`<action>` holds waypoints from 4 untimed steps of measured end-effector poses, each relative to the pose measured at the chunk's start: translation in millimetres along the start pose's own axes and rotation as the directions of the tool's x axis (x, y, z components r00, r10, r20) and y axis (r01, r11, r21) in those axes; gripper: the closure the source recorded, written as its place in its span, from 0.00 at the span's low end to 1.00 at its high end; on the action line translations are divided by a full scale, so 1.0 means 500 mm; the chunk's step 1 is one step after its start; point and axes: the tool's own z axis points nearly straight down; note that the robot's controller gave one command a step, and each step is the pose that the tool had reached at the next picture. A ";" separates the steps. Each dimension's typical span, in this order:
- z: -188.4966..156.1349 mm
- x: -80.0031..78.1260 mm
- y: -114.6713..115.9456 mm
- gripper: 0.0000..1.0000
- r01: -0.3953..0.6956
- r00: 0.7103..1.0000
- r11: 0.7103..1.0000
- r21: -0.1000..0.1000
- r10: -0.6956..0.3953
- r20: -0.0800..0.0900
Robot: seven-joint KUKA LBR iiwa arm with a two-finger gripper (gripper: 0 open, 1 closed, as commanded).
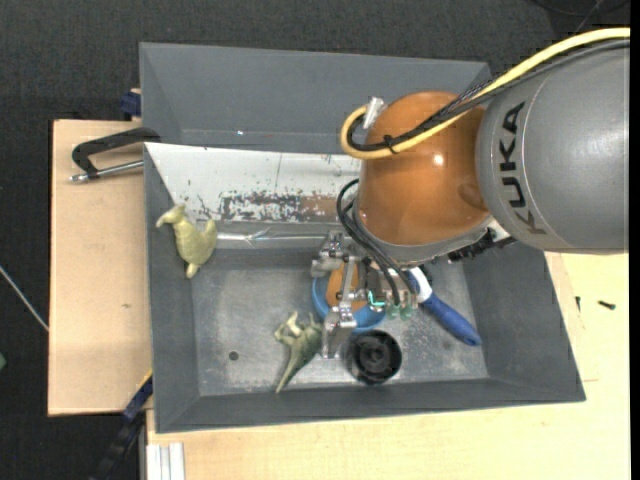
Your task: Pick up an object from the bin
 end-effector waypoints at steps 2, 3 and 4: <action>0.278 -0.015 -0.127 0.00 0.315 0.949 0.949 0.007 -0.316 0.023; 0.274 -0.018 -0.127 1.00 0.314 0.949 0.950 0.008 -0.314 0.029; -0.047 -0.041 -0.135 1.00 0.317 0.948 0.948 0.005 -0.317 0.022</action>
Offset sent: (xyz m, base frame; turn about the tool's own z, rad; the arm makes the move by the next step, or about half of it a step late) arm 0.0218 -0.0709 -0.1437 0.1445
